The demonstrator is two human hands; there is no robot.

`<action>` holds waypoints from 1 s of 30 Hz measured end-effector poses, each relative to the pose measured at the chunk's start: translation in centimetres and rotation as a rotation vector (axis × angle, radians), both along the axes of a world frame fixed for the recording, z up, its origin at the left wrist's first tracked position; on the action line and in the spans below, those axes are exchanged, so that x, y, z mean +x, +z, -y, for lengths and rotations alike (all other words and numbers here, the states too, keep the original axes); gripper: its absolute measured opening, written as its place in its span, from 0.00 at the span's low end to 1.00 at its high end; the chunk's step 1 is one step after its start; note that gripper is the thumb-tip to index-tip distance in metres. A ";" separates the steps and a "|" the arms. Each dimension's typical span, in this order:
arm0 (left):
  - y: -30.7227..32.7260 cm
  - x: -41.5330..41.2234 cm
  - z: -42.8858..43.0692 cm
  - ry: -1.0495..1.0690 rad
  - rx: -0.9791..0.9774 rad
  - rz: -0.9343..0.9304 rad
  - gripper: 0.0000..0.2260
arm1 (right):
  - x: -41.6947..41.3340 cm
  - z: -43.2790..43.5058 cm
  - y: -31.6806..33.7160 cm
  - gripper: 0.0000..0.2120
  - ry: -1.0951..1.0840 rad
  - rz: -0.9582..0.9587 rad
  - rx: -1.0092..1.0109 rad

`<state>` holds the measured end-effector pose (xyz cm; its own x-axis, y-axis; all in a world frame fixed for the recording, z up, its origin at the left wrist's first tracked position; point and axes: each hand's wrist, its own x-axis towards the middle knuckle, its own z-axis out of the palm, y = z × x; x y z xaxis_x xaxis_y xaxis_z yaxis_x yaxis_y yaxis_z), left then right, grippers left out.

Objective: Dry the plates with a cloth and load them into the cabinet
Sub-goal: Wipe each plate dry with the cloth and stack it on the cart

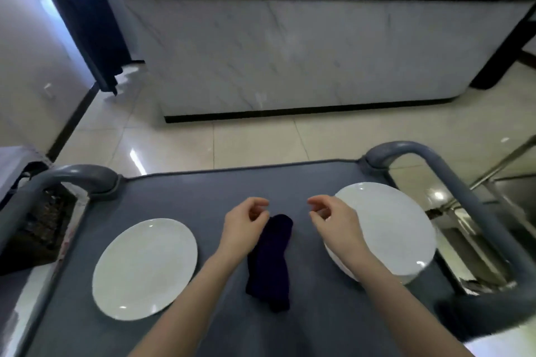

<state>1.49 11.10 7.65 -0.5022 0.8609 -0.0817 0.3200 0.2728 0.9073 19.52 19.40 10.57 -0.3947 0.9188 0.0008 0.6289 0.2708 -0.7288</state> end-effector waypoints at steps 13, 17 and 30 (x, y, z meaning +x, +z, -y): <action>-1.0 12.3 -8.0 -0.306 -0.191 -0.090 0.26 | 14.6 -5.1 -0.7 0.28 -0.368 0.532 0.109; -1.2 13.1 -8.1 -0.240 -0.175 -0.119 0.27 | 15.6 -5.7 -1.2 0.25 -0.368 0.457 0.021; -1.4 12.2 -8.4 -0.106 -0.203 0.152 0.21 | 16.7 -7.3 -1.1 0.21 -0.476 0.155 -0.159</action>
<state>13.69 19.51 6.29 -0.3794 0.8661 -0.3254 0.2209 0.4263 0.8772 36.18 26.75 9.52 0.0825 0.9805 -0.1786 0.7587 -0.1780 -0.6266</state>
